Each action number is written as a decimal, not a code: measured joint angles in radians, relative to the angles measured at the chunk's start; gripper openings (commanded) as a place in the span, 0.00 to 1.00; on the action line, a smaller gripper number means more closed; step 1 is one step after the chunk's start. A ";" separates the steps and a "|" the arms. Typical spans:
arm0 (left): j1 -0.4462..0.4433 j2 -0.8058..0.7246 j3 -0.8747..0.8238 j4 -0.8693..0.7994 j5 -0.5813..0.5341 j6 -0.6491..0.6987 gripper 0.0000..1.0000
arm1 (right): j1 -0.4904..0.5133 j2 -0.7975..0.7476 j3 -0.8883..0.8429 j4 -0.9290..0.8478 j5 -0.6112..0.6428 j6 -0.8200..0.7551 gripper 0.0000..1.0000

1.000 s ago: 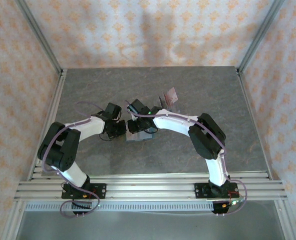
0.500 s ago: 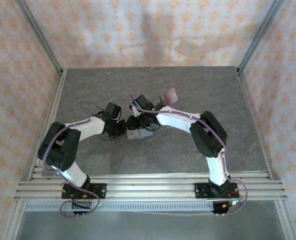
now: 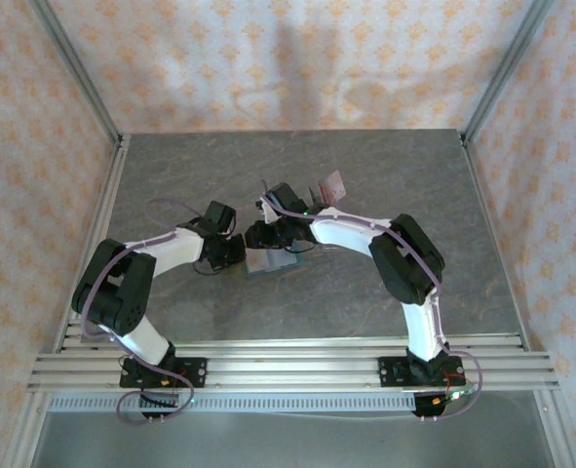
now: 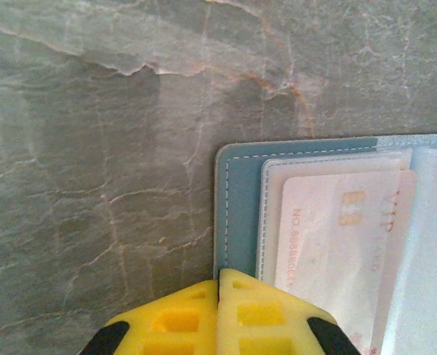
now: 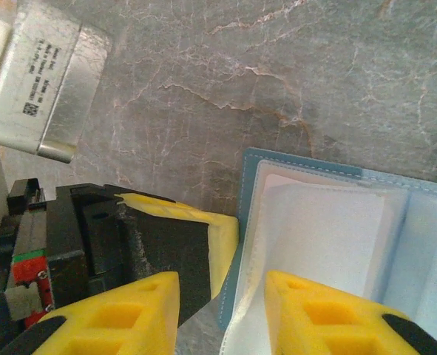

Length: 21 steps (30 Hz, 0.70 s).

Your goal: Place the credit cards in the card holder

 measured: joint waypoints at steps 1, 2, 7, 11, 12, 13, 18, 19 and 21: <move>0.000 -0.005 -0.001 -0.010 -0.005 0.000 0.09 | 0.000 0.006 0.000 0.008 -0.003 0.004 0.35; 0.000 -0.013 -0.005 -0.021 -0.007 0.000 0.10 | 0.000 0.012 -0.002 0.015 -0.005 0.006 0.35; 0.000 -0.053 -0.022 -0.079 -0.031 0.000 0.16 | 0.000 0.045 -0.015 0.031 -0.005 0.019 0.36; 0.000 -0.070 -0.026 -0.100 -0.039 0.000 0.19 | 0.000 0.060 -0.026 0.042 -0.006 0.030 0.38; 0.000 -0.071 -0.026 -0.103 -0.039 0.000 0.20 | 0.000 0.061 -0.027 0.046 -0.009 0.032 0.38; 0.000 -0.072 -0.026 -0.107 -0.039 -0.001 0.20 | 0.000 0.063 -0.027 0.050 -0.012 0.036 0.39; 0.000 -0.099 -0.032 -0.123 -0.039 -0.005 0.27 | 0.000 0.067 -0.027 0.067 -0.026 0.048 0.40; 0.000 -0.112 -0.032 -0.125 -0.039 -0.005 0.29 | 0.000 0.069 -0.027 0.069 -0.029 0.050 0.40; 0.000 -0.134 -0.032 -0.125 -0.037 -0.005 0.31 | 0.000 0.072 -0.027 0.075 -0.035 0.057 0.41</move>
